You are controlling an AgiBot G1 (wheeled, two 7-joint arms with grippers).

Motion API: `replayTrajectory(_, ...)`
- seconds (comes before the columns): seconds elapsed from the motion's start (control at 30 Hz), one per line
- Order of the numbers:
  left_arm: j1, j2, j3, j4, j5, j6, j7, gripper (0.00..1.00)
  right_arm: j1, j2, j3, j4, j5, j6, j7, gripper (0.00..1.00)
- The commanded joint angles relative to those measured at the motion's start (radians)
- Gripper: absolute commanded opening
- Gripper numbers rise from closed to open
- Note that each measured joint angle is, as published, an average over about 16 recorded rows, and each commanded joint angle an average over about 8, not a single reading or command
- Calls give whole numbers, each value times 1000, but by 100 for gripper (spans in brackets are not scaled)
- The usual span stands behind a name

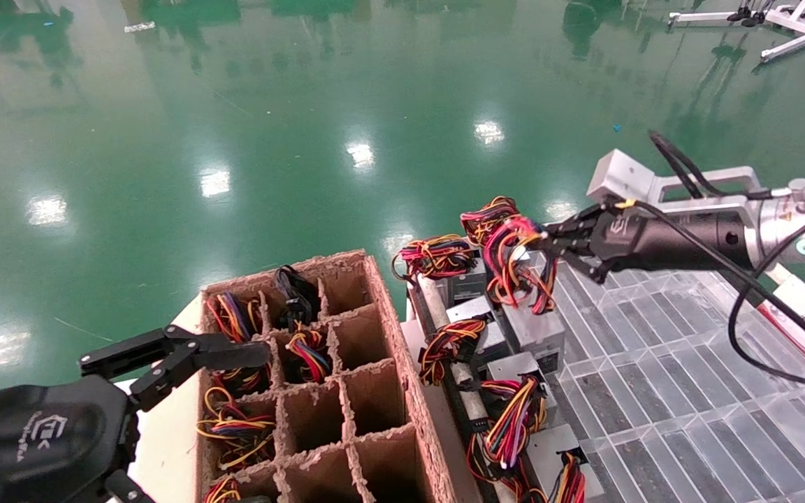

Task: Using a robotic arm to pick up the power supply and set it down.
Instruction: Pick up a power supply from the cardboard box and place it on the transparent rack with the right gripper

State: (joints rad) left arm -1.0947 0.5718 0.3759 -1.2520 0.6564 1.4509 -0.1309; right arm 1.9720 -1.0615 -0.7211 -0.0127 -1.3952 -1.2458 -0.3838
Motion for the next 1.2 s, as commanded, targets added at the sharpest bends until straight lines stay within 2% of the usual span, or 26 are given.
replayTrajectory(0.03,0,0,0,0,0,0,0,100,-2,-7,0,-1,0,30,2,0)
replayTrajectory(0.2,0,0,0,0,0,0,0,100,-22,-22,5,-5,7,126,1,0)
replayTrajectory(0.4,0,0,0,0,0,0,0,100,-40,-36,11,0,17,167,1,0)
replayTrajectory(0.63,0,0,0,0,0,0,0,100,-46,-48,14,3,21,167,10,1)
replayTrajectory(1.03,0,0,0,0,0,0,0,100,-26,-37,7,-1,11,114,54,0)
replayTrajectory(1.2,0,0,0,0,0,0,0,100,-33,-35,0,-3,1,115,61,0)
